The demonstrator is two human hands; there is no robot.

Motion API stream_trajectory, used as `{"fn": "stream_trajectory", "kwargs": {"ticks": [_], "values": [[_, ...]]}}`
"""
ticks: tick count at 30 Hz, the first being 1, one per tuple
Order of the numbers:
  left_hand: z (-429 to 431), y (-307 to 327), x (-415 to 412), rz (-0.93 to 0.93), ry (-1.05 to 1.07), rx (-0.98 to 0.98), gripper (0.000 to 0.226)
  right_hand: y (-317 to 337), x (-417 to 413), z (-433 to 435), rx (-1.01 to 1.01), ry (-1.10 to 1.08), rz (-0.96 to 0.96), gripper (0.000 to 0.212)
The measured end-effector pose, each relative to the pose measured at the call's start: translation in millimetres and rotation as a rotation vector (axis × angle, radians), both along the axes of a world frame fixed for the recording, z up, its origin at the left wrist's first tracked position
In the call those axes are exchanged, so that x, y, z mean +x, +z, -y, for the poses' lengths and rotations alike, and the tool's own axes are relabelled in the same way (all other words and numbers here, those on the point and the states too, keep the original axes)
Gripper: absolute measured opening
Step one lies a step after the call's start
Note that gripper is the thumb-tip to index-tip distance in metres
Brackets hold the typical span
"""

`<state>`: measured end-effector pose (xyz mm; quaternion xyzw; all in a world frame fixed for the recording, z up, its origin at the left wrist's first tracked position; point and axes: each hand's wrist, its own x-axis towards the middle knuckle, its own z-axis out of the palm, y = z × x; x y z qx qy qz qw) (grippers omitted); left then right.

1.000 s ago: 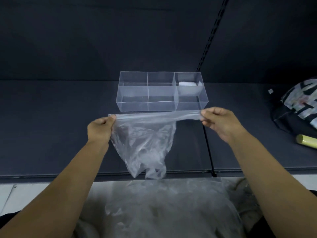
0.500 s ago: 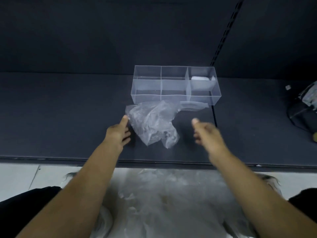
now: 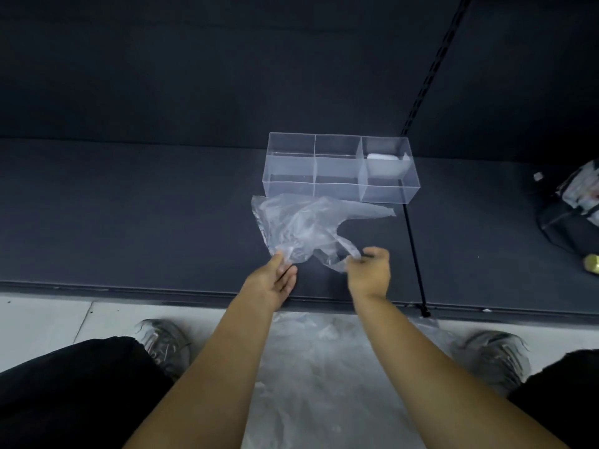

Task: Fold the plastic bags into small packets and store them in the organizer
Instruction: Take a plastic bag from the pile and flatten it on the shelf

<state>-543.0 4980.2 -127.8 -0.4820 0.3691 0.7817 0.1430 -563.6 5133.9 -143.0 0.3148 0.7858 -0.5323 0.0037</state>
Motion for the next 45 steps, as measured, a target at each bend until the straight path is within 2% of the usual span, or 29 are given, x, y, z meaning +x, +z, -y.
{"fn": "stream_trajectory", "kwargs": {"ticks": [2, 6, 9, 12, 16, 18, 22, 24, 26, 29, 33, 34, 37, 39, 43, 45], "values": [[11, -3, 3, 0.007, 0.023, -0.017, 0.017, -2, -4, -27, -0.081, -0.010, 0.006, 0.029], [28, -7, 6, -0.016, 0.056, -0.043, 0.016, 9, -6, -84, -0.345, 0.130, 0.114, 0.002], [38, -8, 4, -0.038, 0.030, -0.096, 0.016, 21, -7, -119, -0.584, 0.297, 0.261, 0.007], [47, -9, 0, -0.039, -0.008, -0.148, 0.014, 27, -9, -138, -0.765, 0.357, 0.312, 0.018], [54, -12, -3, -0.029, -0.089, -0.198, 0.013, 29, -14, -148, -0.829, 0.439, 0.331, 0.039], [54, -12, -1, -0.023, -0.141, -0.199, 0.011, 31, -16, -149, -0.776, 0.419, 0.358, 0.039], [50, -15, 10, 0.001, -0.204, -0.228, 0.008, 28, -18, -155, -0.635, 0.352, 0.347, 0.016], [48, -17, 17, -0.002, -0.230, -0.239, 0.006, 26, -17, -160, -0.577, 0.343, 0.329, 0.015], [45, -18, 23, -0.009, -0.243, -0.246, 0.003, 24, -13, -164, -0.474, 0.328, 0.314, 0.022], [38, -14, 31, -0.016, -0.250, -0.299, 0.016, 19, -6, -170, -0.294, 0.189, 0.246, 0.035], [26, -4, 39, -0.010, -0.302, -0.365, 0.021, 12, -1, -169, -0.026, -0.012, 0.193, 0.027], [23, -2, 40, -0.013, -0.334, -0.367, 0.023, 11, 0, -165, 0.006, -0.008, 0.199, 0.030], [18, 1, 38, -0.035, -0.404, -0.371, 0.025, 9, 9, -153, 0.088, 0.110, 0.221, 0.063], [16, -3, 37, -0.017, -0.377, -0.410, 0.014, 3, 16, -148, 0.145, 0.164, 0.206, 0.069], [15, -13, 37, 0.025, -0.300, -0.523, 0.007, -8, 26, -147, 0.206, 0.032, 0.118, 0.040], [16, -16, 39, 0.022, -0.303, -0.561, 0.011, -7, 29, -152, 0.261, -0.036, 0.106, 0.032]]}}
